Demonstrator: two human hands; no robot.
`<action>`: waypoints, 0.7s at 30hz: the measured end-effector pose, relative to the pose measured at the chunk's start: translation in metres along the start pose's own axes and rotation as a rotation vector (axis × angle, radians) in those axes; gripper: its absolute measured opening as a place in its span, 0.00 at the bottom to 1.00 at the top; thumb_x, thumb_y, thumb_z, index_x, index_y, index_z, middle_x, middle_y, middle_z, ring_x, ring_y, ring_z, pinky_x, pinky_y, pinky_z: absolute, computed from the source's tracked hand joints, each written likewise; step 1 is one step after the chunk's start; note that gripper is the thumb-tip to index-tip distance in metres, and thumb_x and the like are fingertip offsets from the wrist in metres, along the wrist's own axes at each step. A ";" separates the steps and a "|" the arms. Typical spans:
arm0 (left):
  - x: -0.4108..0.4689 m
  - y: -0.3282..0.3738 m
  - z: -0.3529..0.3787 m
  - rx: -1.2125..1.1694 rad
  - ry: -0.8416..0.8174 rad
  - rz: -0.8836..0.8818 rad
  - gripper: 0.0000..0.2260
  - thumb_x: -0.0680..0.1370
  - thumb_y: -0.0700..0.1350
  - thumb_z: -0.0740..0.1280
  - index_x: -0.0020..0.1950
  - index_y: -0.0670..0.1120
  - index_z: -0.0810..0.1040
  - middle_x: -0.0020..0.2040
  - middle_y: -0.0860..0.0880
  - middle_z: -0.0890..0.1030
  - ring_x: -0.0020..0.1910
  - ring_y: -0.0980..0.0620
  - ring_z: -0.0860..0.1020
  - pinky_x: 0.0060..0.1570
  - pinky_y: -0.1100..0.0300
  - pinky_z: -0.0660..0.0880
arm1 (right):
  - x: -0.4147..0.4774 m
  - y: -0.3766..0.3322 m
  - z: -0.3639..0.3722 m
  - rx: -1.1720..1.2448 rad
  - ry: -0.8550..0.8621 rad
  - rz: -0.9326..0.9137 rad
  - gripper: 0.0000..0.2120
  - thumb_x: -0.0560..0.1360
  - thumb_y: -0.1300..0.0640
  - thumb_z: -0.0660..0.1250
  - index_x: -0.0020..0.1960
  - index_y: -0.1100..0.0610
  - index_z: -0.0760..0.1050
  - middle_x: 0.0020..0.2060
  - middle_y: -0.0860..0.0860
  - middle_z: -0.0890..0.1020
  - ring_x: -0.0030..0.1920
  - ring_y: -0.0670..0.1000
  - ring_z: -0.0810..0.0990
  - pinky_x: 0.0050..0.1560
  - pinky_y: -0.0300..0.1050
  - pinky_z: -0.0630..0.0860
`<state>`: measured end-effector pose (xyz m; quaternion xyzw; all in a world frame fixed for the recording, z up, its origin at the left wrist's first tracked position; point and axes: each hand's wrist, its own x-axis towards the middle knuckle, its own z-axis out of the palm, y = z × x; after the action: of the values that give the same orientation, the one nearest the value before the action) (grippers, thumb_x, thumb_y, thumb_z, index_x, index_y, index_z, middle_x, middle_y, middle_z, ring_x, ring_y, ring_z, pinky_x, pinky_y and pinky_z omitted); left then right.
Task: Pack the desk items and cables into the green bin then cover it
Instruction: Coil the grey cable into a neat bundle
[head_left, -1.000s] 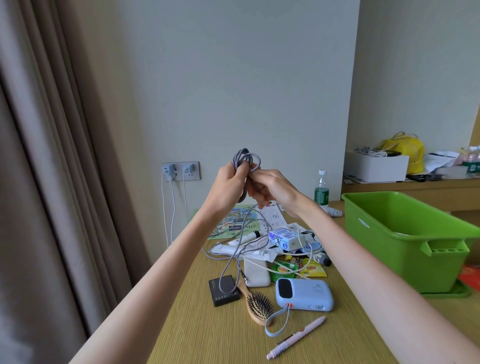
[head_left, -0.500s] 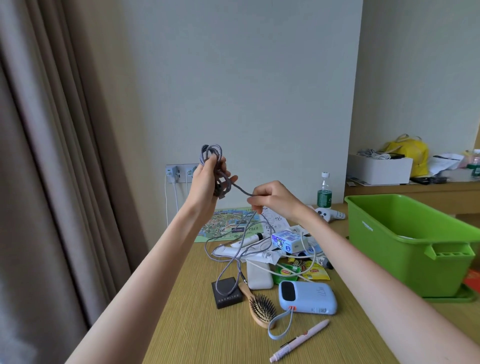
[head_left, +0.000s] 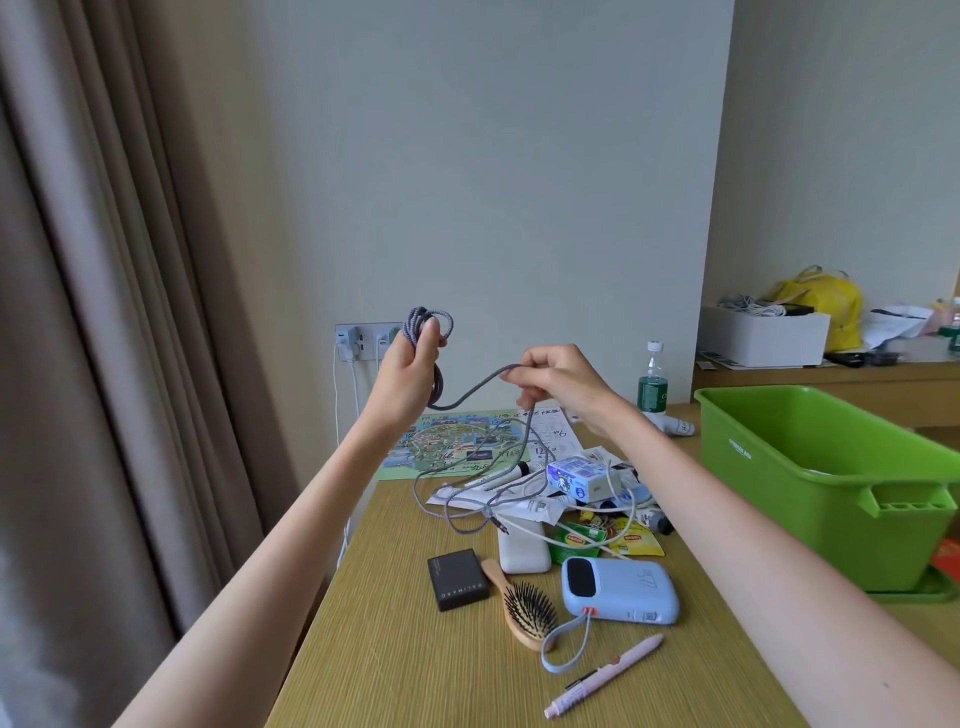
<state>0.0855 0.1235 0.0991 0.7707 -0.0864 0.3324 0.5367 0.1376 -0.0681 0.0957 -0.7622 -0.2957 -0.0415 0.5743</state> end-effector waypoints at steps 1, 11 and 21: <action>0.000 -0.002 0.000 0.054 -0.022 0.046 0.15 0.84 0.52 0.55 0.46 0.43 0.72 0.43 0.47 0.70 0.42 0.53 0.69 0.45 0.60 0.67 | 0.000 -0.004 0.000 0.034 -0.024 -0.003 0.07 0.74 0.62 0.71 0.40 0.63 0.75 0.28 0.55 0.73 0.28 0.49 0.74 0.48 0.50 0.80; -0.006 -0.005 -0.006 0.253 -0.332 0.185 0.23 0.78 0.64 0.56 0.43 0.43 0.69 0.35 0.50 0.65 0.34 0.52 0.63 0.37 0.54 0.63 | 0.001 -0.039 0.010 0.012 -0.138 -0.151 0.07 0.77 0.60 0.67 0.44 0.62 0.79 0.28 0.50 0.69 0.25 0.45 0.64 0.28 0.37 0.63; -0.017 0.012 -0.003 0.093 -0.473 0.009 0.11 0.83 0.48 0.58 0.45 0.46 0.74 0.39 0.51 0.72 0.36 0.57 0.68 0.41 0.64 0.67 | 0.010 -0.045 0.020 -0.017 0.003 -0.267 0.07 0.74 0.61 0.72 0.47 0.60 0.75 0.22 0.44 0.73 0.21 0.40 0.68 0.24 0.28 0.62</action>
<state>0.0655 0.1174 0.0983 0.8506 -0.1978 0.1488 0.4640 0.1177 -0.0383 0.1310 -0.7208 -0.3934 -0.1213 0.5576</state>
